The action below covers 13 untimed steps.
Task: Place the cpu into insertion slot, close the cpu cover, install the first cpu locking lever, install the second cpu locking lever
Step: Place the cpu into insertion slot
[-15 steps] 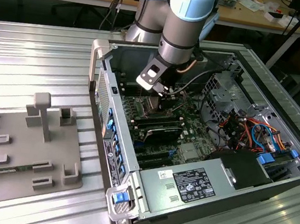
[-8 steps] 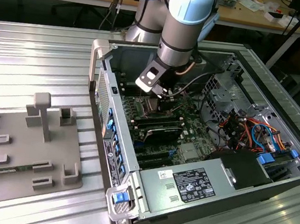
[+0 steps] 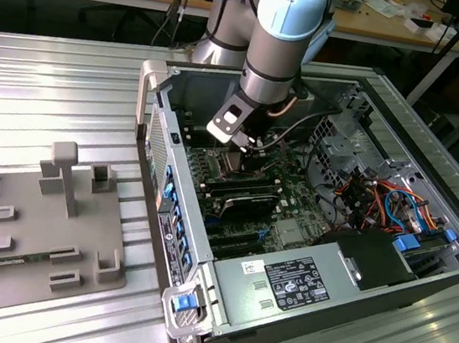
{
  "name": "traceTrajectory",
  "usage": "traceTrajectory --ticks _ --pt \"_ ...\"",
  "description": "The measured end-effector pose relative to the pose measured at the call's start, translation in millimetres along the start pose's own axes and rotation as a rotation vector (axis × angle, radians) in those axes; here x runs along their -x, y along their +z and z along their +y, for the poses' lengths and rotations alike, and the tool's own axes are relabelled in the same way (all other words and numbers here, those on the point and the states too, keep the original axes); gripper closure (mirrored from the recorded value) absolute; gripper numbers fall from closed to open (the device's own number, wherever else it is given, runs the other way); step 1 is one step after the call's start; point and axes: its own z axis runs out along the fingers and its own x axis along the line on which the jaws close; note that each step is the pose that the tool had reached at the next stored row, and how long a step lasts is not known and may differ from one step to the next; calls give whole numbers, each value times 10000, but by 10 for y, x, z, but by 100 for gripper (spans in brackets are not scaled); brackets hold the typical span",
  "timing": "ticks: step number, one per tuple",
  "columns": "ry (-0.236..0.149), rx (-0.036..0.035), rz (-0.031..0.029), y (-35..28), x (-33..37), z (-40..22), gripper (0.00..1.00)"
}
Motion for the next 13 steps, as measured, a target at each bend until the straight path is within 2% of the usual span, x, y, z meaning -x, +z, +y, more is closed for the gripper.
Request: traceTrajectory --ticks 13 --pt "-1 -2 -2 29 -9 8 45"
